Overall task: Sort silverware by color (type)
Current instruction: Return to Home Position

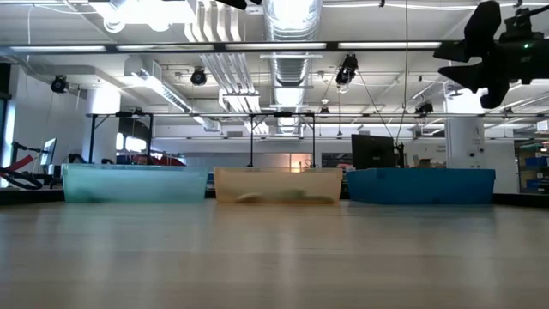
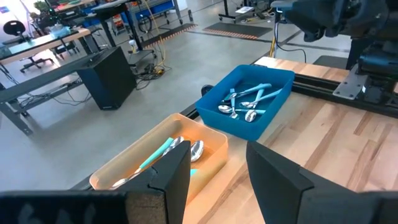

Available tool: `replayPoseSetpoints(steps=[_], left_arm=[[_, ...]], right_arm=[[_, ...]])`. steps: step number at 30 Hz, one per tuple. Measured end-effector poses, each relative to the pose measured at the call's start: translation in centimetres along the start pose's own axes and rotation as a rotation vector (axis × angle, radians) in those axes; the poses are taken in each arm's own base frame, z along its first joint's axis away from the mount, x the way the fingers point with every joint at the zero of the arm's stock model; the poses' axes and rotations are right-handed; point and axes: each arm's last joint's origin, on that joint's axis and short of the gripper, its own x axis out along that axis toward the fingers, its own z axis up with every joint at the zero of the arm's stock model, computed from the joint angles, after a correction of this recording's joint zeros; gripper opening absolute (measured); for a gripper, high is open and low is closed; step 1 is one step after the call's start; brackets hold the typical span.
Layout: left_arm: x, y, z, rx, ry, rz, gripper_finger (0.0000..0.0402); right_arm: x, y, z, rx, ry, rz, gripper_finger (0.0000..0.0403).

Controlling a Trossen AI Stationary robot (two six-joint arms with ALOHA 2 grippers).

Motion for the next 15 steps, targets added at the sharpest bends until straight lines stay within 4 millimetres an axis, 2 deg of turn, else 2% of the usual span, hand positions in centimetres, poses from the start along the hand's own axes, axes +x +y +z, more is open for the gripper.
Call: replayPoseSetpoints(steps=[15], left_arm=[[0.0, 0.0, 0.0, -0.001, 0.000, -0.001, 0.0141]], right_arm=[[0.8, -2.2, 0.7, -0.104, -0.118, -0.245, 0.0183]])
